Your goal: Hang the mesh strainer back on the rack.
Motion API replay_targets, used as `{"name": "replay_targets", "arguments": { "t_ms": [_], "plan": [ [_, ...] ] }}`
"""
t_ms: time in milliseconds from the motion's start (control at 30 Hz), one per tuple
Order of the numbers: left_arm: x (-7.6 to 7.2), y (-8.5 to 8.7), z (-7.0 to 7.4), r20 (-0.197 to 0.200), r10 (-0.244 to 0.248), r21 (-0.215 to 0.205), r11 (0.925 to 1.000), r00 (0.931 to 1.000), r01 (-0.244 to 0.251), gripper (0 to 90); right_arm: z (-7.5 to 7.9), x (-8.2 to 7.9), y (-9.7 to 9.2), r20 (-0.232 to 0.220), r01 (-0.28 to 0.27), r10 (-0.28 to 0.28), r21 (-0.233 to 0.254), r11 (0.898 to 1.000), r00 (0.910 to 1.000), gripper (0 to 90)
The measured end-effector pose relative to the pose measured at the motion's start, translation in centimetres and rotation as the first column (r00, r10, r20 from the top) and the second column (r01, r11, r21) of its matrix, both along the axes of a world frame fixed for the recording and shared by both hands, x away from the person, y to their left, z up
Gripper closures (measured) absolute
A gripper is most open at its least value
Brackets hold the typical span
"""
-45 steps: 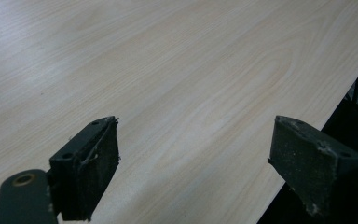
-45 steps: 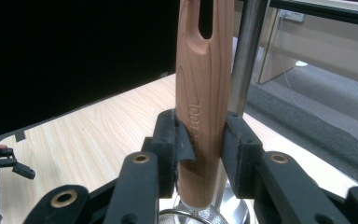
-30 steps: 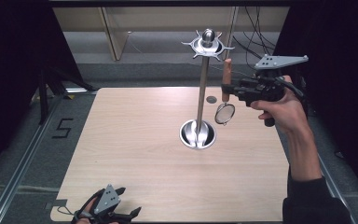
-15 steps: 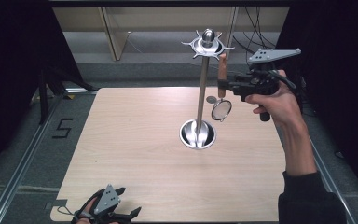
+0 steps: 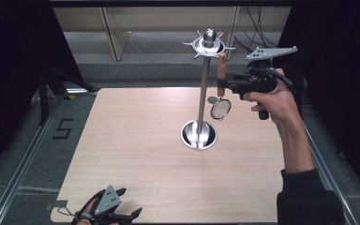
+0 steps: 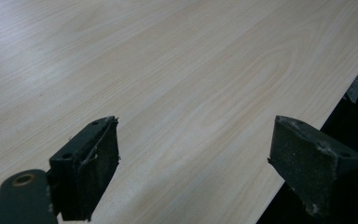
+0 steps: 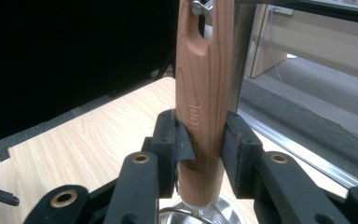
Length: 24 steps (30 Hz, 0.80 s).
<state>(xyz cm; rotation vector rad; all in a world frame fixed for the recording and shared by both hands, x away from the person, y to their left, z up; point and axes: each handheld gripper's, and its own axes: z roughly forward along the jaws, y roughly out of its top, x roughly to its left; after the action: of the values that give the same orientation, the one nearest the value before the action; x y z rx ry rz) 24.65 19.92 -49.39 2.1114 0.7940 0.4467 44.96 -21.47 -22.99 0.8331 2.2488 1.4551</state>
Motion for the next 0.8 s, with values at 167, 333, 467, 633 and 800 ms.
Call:
{"name": "replay_targets", "arguments": {
  "t_ms": [167,333,467,633,800],
  "plan": [
    [-0.2,-0.1,0.0,-0.016,0.015,-0.013,0.9998,0.9998,-0.015,15.0,-0.2,0.3,0.3,-0.012,0.003,-0.003,-0.003,1.000,0.9999,69.6],
    [-0.2,-0.2,-0.1,-0.018,0.013,-0.033,0.9994,0.9997,-0.013,15.0,-0.5,0.4,0.4,-0.030,0.016,-0.016,-0.005,1.000,0.9994,69.6],
    [-0.2,-0.1,-0.1,-0.010,0.011,-0.022,0.9997,0.9999,-0.011,15.0,-0.8,0.5,0.4,-0.025,0.001,-0.001,0.011,1.000,0.9997,69.3],
    [-0.4,-0.4,-0.2,-0.036,0.031,-0.054,0.9980,0.9989,-0.033,15.0,-1.0,0.3,0.2,-0.025,0.007,-0.006,0.021,1.000,0.9997,67.0],
    [-0.3,-0.4,-0.2,-0.029,0.028,-0.048,0.9984,0.9992,-0.030,15.0,-1.4,-0.1,-0.4,-0.011,-0.002,0.002,0.018,1.000,0.9999,65.6]
  ]
}}
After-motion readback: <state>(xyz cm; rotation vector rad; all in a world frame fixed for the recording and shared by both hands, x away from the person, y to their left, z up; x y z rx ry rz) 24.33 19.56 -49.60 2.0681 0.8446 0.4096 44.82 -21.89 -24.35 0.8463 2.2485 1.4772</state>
